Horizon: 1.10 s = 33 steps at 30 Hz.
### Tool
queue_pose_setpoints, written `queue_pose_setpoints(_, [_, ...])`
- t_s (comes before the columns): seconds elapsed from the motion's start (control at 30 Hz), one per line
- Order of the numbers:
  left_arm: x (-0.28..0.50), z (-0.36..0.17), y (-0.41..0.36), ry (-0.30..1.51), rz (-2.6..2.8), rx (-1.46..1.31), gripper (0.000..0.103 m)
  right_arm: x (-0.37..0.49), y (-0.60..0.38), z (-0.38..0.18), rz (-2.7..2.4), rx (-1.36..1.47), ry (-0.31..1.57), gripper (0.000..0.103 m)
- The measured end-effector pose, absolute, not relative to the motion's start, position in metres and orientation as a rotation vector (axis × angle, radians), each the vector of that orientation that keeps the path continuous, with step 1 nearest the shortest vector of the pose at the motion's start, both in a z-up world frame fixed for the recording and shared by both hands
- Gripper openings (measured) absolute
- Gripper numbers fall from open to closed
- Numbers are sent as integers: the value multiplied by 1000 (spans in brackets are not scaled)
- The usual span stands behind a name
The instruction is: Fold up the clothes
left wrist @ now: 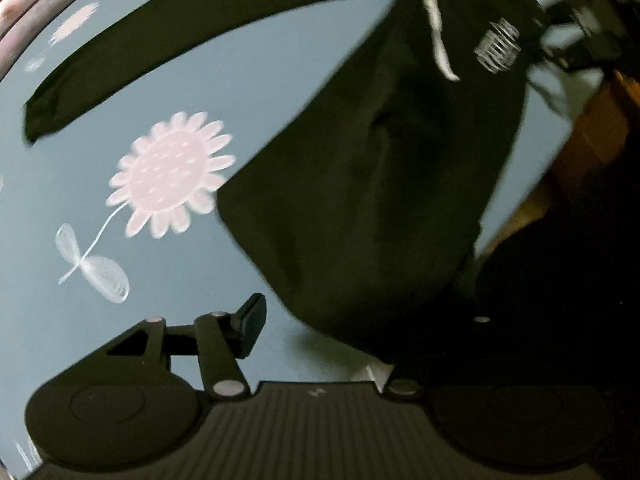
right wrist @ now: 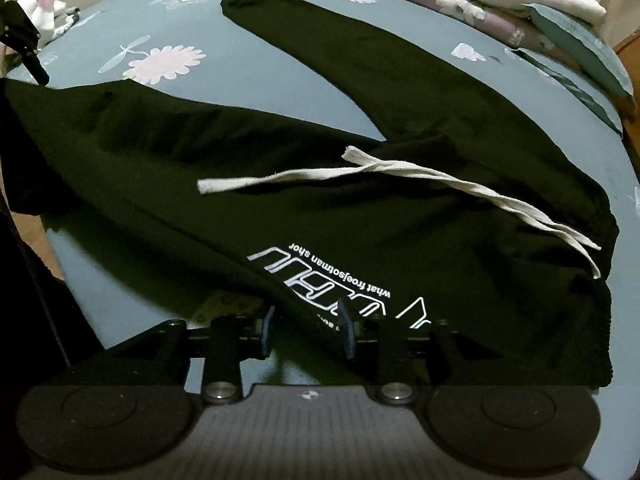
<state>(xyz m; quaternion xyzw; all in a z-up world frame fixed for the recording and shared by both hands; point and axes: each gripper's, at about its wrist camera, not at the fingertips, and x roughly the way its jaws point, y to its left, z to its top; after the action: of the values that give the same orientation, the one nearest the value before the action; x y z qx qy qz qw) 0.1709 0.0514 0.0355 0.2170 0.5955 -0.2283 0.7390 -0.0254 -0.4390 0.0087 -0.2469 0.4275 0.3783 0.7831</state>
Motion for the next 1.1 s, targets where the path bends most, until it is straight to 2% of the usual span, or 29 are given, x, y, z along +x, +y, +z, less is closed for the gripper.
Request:
queue_pose_setpoints(0.13, [181, 40, 51, 1318, -642, 419, 57, -24, -437, 6, 825, -524, 939, 36])
queue_pose_setpoints(0.3, [194, 62, 69, 1303, -762, 182, 57, -28, -444, 6, 807, -495, 963, 38])
queue_pose_setpoints(0.37, [196, 68, 75, 1298, -807, 123, 61, -30, -446, 6, 797, -486, 967, 40])
queue_pose_setpoints(0.43, [197, 69, 77, 1305, -817, 119, 66, -30, -447, 5, 790, -474, 967, 40])
queue_pose_setpoints(0.67, [204, 64, 81, 1329, -855, 102, 67, -30, -445, 4, 788, -458, 960, 41])
queue_pose_setpoints(0.87, [212, 56, 64, 1319, -829, 300, 70, -26, -442, 9, 787, -441, 951, 42])
queue_pose_setpoints(1.0, [226, 58, 67, 1294, -929, 97, 70, -23, -441, 13, 775, -417, 947, 45])
queue_pose_setpoints(1.07, [234, 53, 73, 1289, -999, -91, 78, -23, -443, 15, 769, -392, 947, 47])
queue_pose_setpoints(1.1, [238, 50, 76, 1287, -1033, -187, 80, -22, -443, 17, 765, -378, 947, 47])
